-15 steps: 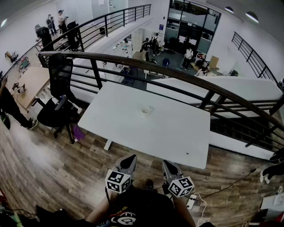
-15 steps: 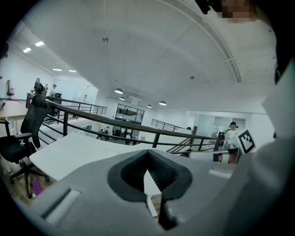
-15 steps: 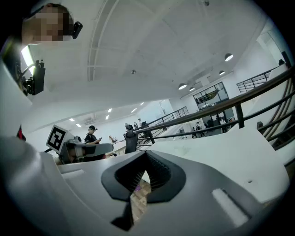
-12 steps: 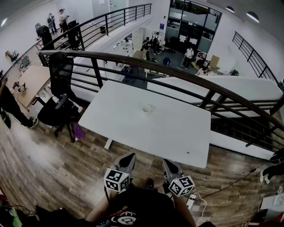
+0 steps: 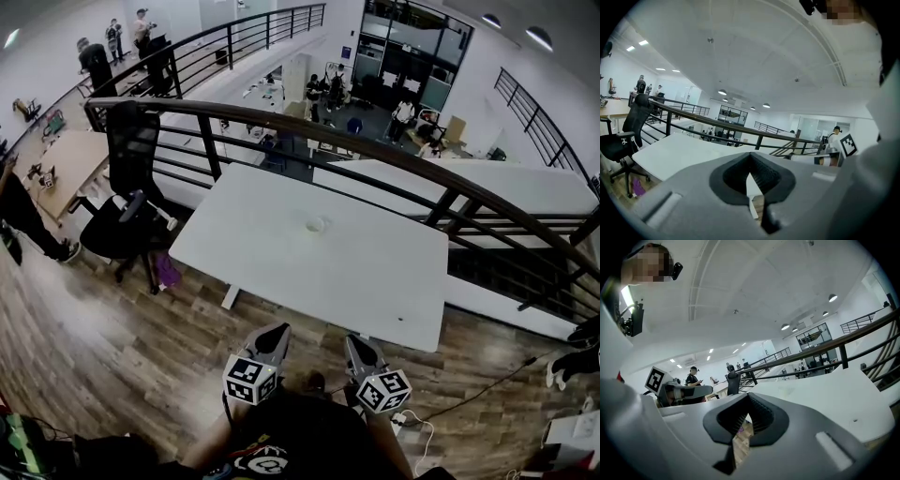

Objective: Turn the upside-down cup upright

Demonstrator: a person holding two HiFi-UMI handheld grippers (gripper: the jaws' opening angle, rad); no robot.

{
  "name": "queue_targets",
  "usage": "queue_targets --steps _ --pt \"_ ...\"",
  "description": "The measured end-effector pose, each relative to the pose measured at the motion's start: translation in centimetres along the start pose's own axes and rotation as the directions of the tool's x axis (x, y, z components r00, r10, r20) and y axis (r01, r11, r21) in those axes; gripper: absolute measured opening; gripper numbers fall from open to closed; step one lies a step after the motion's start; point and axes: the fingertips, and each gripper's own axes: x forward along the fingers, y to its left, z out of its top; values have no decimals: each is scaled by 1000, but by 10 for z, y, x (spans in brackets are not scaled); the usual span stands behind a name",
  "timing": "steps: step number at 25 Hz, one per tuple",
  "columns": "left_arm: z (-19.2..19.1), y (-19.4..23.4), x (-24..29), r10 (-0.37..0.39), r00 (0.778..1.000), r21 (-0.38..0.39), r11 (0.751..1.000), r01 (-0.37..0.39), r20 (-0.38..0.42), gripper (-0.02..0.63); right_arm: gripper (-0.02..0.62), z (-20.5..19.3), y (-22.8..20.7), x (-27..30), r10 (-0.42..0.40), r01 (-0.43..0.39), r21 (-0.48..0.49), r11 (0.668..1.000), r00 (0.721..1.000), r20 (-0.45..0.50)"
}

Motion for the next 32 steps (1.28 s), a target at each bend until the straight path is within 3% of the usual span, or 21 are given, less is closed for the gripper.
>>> queue_targets --steps 10,20,24,28,32 --pt "-9 11 -13 -22 1000 -12 1000 22 -11 5 2 -6 21 4 32 -34 37 999 998 44" --pt "-26 28 -9 -34 998 -46 998 31 -51 5 2 -32 22 28 24 -23 51 998 999 -25" --pt "-38 49 23 -46 993 -25 999 44 -108 5 2 -36 0 64 36 -33 52 998 998 -46" --pt "-45 74 77 -55 984 -56 997 46 -168 5 2 -38 -37 107 54 -49 54 997 994 -96" --pt "-51 97 142 -119 964 -204 976 70 -237 5 2 -47 -82 159 91 -81 65 995 978 -186"
